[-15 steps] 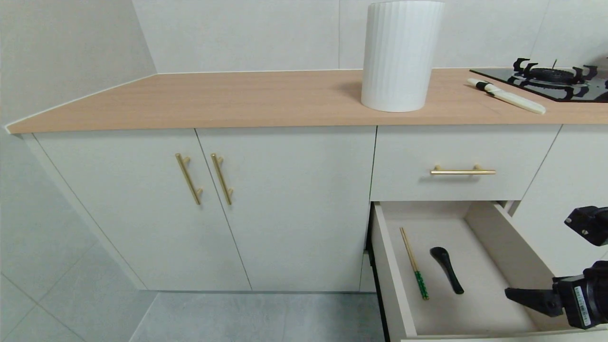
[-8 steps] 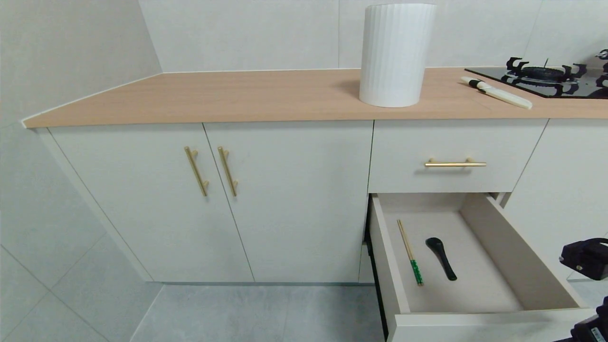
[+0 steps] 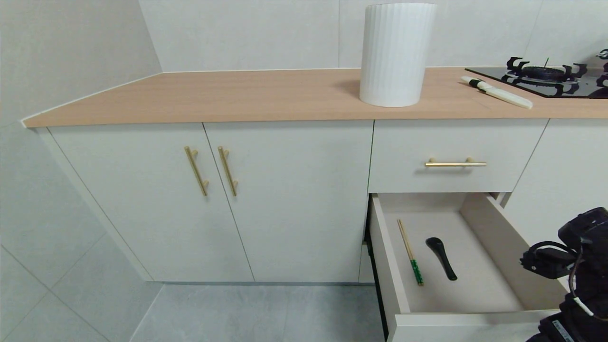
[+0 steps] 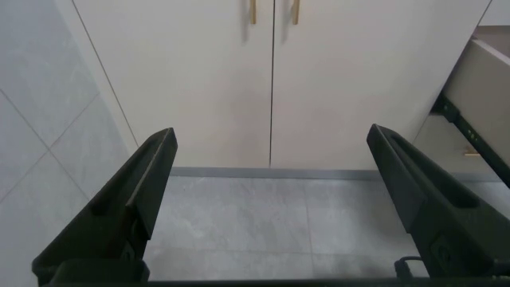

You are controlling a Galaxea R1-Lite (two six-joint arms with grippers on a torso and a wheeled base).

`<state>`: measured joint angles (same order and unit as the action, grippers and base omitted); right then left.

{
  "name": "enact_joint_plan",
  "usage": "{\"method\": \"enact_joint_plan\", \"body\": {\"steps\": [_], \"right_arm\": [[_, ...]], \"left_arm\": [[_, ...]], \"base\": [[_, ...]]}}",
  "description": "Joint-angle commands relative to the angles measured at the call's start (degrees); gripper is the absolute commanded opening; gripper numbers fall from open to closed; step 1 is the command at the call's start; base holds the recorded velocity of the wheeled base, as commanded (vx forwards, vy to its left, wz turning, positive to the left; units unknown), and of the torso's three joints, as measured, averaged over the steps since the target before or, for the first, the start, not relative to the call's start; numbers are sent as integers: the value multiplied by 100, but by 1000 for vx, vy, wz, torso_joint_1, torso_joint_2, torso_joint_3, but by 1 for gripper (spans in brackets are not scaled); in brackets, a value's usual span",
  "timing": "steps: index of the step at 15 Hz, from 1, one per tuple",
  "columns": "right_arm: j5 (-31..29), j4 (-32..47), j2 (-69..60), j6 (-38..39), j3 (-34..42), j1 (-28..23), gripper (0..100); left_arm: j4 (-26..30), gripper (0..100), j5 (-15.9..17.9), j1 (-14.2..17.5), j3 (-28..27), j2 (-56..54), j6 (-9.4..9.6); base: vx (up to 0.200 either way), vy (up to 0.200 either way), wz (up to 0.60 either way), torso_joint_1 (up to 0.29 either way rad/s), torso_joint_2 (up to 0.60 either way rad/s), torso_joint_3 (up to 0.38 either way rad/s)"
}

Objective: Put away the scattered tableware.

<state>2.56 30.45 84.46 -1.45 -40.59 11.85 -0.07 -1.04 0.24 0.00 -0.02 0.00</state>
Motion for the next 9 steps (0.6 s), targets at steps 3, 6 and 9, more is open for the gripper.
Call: {"method": "enact_joint_plan", "body": {"steps": [3, 6, 9], "right_arm": [[-98, -426, 343, 145, 148, 2, 100], [-344, -1112, 370, 154, 456, 2, 100], [-458, -1577, 396, 163, 623, 2, 100]], "left_arm": [[-1, 100, -2, 2, 0, 2, 0], [-1, 100, -2, 2, 0, 2, -9], [-1, 100, -2, 2, 0, 2, 0]], "base": [[0, 0, 0, 0, 0, 0], [0, 0, 0, 0, 0, 0], [0, 0, 0, 0, 0, 0]]}}
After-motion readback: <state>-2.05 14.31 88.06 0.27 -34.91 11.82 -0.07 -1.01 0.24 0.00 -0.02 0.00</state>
